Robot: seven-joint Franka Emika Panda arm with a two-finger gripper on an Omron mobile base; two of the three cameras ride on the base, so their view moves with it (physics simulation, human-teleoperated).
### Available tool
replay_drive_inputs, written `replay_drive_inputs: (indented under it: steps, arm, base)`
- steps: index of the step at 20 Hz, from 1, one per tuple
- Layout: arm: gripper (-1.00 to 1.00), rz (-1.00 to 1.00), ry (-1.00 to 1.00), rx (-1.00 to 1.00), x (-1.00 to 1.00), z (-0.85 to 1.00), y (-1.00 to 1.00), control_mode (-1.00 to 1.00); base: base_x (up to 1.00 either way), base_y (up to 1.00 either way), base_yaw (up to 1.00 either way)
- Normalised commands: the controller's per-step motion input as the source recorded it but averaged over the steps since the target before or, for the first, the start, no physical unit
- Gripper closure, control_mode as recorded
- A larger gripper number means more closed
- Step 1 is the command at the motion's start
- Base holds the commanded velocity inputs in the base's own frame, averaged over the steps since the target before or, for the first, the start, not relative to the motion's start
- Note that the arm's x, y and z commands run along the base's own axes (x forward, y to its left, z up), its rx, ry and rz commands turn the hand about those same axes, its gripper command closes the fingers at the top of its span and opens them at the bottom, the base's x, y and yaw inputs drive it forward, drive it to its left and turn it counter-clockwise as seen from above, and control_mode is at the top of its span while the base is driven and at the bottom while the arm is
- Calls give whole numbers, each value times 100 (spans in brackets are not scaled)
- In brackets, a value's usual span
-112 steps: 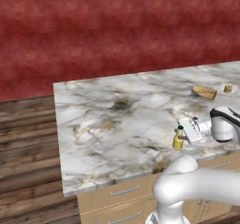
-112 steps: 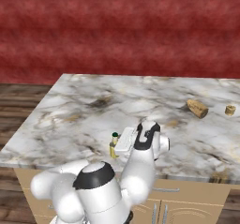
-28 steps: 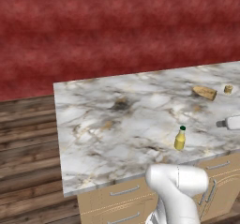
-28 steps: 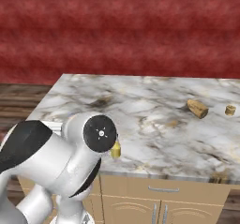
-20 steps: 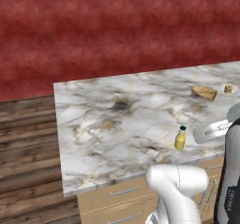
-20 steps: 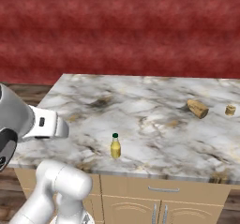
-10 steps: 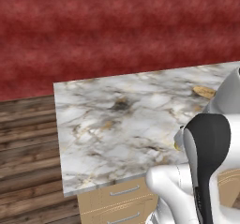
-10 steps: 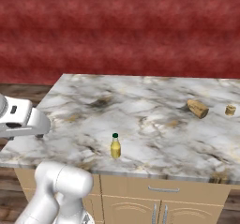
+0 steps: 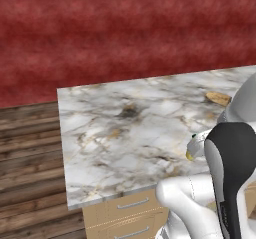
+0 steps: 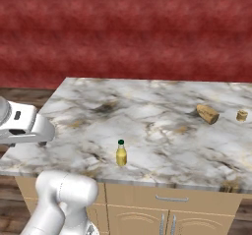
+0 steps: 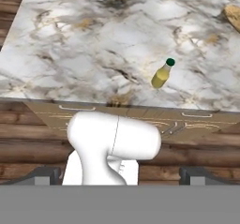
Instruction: Move the condiment bottle and mustard from the cabinet to the dining counter.
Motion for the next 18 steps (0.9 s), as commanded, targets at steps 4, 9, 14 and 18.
replay_drive_inputs:
  steps: [4,9,14,18]
  arm:
    - [-100,0,0,0,3,-2,0,-100]
    - [-100,0,0,0,1,0,0,-100]
    - [-100,0,0,1,0,0,-2,100]
    - [-100,0,0,0,0,0,0,100]
  base:
    - [0,0,0]
    - [0,0,0]
    - [-16,-11,-1]
    - [-31,-40,-38]
